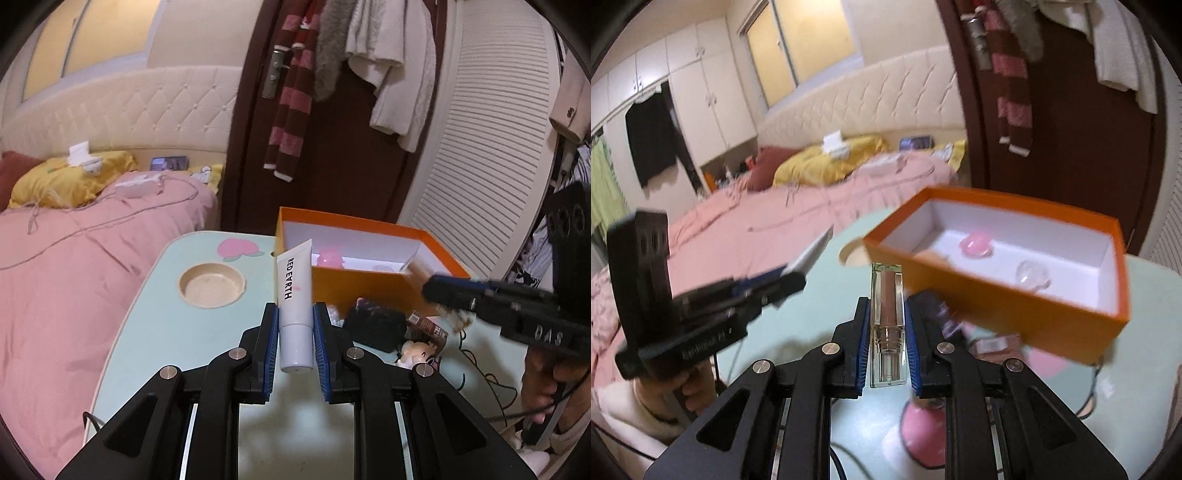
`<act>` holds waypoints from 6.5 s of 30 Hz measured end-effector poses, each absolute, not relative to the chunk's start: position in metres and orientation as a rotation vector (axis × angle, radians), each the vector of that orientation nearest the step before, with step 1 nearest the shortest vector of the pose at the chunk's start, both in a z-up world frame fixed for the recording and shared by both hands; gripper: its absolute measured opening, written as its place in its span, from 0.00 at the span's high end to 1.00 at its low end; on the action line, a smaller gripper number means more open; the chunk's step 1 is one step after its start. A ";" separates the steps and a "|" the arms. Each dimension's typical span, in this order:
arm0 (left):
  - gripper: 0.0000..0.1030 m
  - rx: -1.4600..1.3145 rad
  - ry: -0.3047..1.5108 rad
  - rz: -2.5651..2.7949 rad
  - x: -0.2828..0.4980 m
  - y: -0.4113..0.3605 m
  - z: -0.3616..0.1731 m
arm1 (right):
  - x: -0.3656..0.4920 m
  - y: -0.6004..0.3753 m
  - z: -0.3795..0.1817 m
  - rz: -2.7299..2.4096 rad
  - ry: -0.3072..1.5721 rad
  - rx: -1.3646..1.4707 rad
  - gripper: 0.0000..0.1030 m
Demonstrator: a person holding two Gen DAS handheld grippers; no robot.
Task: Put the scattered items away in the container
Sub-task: 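Lift the tube with the left gripper while the right gripper grasps the glass perfume bottle, then lower the tube into the box with left gripper while right drops the bottle in, then withdraw both open grippers from the box back over the table, then grasp the bubble-wrap bundle with left gripper while right grasps the brown card box, then carry both items over the box and open both grippers to drop them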
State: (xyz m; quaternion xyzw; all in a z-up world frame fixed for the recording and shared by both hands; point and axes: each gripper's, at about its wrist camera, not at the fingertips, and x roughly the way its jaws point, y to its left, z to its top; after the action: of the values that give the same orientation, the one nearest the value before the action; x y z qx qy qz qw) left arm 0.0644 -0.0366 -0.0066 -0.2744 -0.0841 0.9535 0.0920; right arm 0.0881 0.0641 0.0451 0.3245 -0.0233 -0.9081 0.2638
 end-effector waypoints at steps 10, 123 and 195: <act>0.83 -0.876 -0.193 2.762 0.011 -0.011 0.004 | 0.057 0.096 0.057 -2.626 -0.017 0.869 0.82; 0.01 -1.245 0.010 2.794 0.040 -0.001 -0.068 | 0.088 0.122 -0.002 -2.678 -0.034 1.273 0.28; 0.75 -0.944 -0.062 2.715 -0.028 0.020 0.013 | 0.067 0.120 0.059 -2.734 -0.048 0.991 0.59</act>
State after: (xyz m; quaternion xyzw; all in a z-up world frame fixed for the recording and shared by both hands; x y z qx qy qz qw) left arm -0.0280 0.0197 0.0127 -0.3253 -0.0213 0.9359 0.1331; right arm 0.0667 0.1202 0.0587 0.3384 -0.0165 -0.9336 0.1162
